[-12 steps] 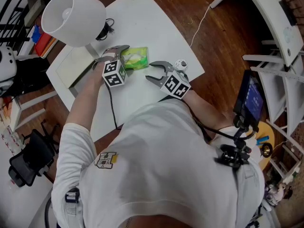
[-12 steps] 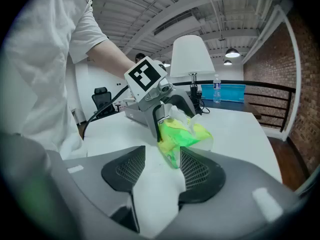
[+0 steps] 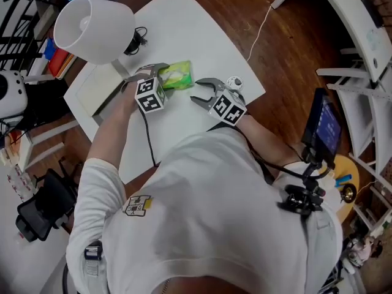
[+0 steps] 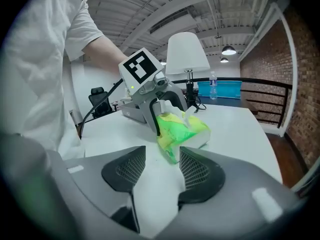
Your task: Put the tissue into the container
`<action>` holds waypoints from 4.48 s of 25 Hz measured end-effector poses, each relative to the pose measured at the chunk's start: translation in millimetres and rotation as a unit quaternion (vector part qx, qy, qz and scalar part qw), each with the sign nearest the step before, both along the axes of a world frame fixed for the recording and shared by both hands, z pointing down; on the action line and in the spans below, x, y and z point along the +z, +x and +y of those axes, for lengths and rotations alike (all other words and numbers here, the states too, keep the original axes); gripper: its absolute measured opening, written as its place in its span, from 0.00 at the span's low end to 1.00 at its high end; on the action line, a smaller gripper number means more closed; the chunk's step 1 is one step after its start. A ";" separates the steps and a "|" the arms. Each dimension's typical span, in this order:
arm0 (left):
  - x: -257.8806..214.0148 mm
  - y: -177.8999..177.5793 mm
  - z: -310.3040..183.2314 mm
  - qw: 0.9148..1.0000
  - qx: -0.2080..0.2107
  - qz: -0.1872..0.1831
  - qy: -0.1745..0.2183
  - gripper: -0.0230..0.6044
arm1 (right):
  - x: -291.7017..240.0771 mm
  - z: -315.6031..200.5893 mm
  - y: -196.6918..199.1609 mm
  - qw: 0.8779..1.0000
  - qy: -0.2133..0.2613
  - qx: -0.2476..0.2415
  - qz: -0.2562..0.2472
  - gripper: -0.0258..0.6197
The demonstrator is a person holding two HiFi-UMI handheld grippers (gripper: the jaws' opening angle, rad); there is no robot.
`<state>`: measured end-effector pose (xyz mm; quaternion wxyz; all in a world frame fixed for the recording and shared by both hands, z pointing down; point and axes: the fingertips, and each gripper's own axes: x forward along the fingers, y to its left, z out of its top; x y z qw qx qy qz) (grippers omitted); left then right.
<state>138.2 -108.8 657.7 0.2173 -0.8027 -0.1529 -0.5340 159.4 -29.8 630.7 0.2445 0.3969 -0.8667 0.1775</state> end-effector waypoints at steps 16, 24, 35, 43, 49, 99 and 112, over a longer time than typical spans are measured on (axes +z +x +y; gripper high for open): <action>-96.6 -94.8 -20.4 0.982 -0.140 0.091 0.085 0.59 | -84.0 -55.2 -64.6 0.992 0.114 -0.054 0.019 0.31; -118.8 -194.3 -28.6 0.964 -0.220 0.095 0.112 0.59 | -112.2 -76.4 -167.3 0.977 0.152 -0.147 0.028 0.24; -125.2 -274.0 -41.7 0.954 -0.257 0.095 0.123 0.59 | -117.5 -94.0 -247.4 0.966 0.152 -0.200 0.067 0.24; -105.7 -274.2 -47.2 0.959 -0.249 0.096 0.097 0.59 | -99.2 -99.6 -249.1 0.970 0.125 -0.194 0.083 0.24; -70.3 -270.7 -48.8 0.964 -0.252 0.074 0.045 0.59 | -66.0 -104.5 -245.6 0.971 0.073 -0.204 0.100 0.26; -57.3 -285.1 -72.7 0.959 -0.262 0.095 0.052 0.51 | -1.6 -127.8 -273.6 0.941 -0.003 -0.274 0.198 0.21; -32.5 -307.4 -77.1 0.936 -0.328 0.098 0.085 0.04 | -0.5 -127.5 -277.1 0.940 -0.002 -0.279 0.195 0.21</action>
